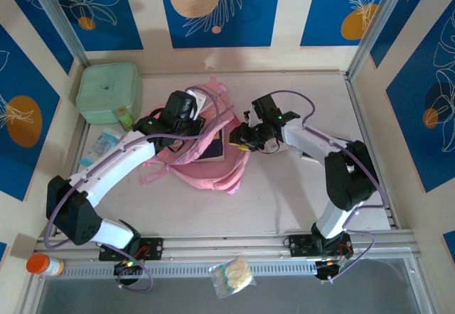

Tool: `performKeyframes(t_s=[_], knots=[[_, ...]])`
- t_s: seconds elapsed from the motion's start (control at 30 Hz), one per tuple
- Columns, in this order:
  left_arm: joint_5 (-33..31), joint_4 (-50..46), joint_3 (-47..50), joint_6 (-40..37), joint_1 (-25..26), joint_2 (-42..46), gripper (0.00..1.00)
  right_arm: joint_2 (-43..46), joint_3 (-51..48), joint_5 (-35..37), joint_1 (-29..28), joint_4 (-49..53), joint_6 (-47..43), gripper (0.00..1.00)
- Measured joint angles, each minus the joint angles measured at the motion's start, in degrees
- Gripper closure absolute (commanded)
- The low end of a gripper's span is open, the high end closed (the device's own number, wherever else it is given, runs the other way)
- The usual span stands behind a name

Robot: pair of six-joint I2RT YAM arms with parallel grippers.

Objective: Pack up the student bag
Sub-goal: Move the book to the student bag, then close the student bag at the center of the table.

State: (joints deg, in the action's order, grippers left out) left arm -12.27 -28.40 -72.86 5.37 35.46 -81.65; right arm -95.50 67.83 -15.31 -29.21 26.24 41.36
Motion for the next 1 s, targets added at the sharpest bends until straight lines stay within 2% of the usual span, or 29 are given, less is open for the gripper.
performKeyframes(t_s=[0.07,0.2,0.33,0.5,0.7,1.0], knots=[[0.2,0.0,0.3,0.2,0.0,0.5,1.0,1.4,-1.8,0.4,-2.5,-0.1,1.0,0.77],[0.3,0.0,0.3,0.2,-0.1,0.7,1.0,0.0,-3.3,1.7,-8.2,-1.8,4.8,0.9],[0.3,0.0,0.4,0.2,-0.1,0.7,1.0,-5.2,-2.6,4.1,-11.6,-5.7,7.8,0.98],[0.3,0.0,0.4,0.2,-0.1,0.7,1.0,-10.8,-0.4,10.4,-11.1,-9.1,9.7,1.0],[0.3,0.0,0.4,0.4,-0.2,0.7,1.0,-11.1,0.1,17.9,-9.4,-14.9,10.0,1.0],[0.5,0.9,1.0,1.5,-0.4,0.8,1.0,-14.3,4.7,18.2,-8.6,-18.8,10.4,1.0]])
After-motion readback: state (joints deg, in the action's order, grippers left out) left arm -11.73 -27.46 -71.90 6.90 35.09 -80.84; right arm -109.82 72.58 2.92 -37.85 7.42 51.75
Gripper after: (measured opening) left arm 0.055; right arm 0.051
